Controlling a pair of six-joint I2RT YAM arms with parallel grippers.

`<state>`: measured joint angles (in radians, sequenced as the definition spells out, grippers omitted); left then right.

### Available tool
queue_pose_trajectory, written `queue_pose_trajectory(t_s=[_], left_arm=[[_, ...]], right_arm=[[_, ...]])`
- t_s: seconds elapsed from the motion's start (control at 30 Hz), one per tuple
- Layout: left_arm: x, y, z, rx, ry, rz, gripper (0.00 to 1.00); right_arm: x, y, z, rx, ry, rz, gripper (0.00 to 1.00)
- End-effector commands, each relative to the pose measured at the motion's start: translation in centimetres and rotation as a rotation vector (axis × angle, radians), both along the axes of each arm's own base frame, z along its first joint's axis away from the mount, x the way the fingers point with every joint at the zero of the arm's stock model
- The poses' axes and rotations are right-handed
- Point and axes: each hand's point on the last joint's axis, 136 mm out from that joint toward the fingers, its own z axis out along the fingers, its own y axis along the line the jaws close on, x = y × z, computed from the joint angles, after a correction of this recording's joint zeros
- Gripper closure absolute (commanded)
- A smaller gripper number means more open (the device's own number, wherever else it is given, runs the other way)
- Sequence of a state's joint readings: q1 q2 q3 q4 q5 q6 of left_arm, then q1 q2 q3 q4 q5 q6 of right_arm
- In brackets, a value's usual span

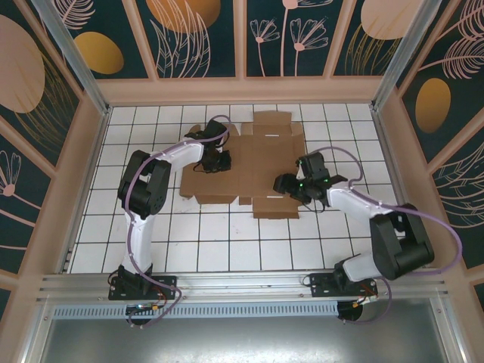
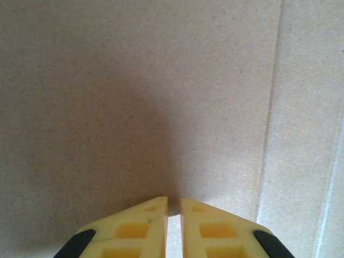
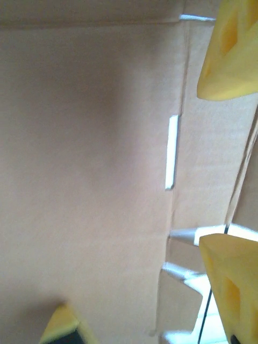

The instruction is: Fold the paper box

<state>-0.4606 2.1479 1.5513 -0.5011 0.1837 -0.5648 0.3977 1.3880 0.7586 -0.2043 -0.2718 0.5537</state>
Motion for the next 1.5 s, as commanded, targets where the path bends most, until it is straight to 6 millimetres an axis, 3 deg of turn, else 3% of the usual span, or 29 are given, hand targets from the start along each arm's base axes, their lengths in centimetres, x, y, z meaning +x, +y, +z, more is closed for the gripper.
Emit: queue_pose_trajectory(t_s=[0.0,0.1,0.27,0.43,0.8,1.47], left_arm=[[0.5,-0.5,2.9,-0.072,-0.044,-0.015,0.83],[1.1,-1.1,3.7,-0.104,-0.060,-0.027,0.77],[1.2,-1.5,3.0,-0.140,-0.043,-0.010,0.75],[1.2,-0.7,2.5,-0.153,-0.042,0.018,0.74],[0.2,-0.6,-1.8,-0.138,0.038,0.008,0.78],[-2.2,0.3,-3.6,-0.110,0.109,-0.008,0.81]], right_arm=[[2.1,-1.7,3.3,-0.063,-0.097,-0.014,0.25],[3.4,-3.3,3.8,-0.071,-0.108,-0.014,0.05],[5.4,-8.2,3.2,-0.063,-0.099,-0.172,0.09],[6.6,-9.8,1.1,-0.089,-0.068,-0.172,0.07],[7.3,-9.2,-3.5,0.007,0.042,-0.099,0.02],[6.7,-8.5,-4.1,0.122,0.051,-0.109,0.03]])
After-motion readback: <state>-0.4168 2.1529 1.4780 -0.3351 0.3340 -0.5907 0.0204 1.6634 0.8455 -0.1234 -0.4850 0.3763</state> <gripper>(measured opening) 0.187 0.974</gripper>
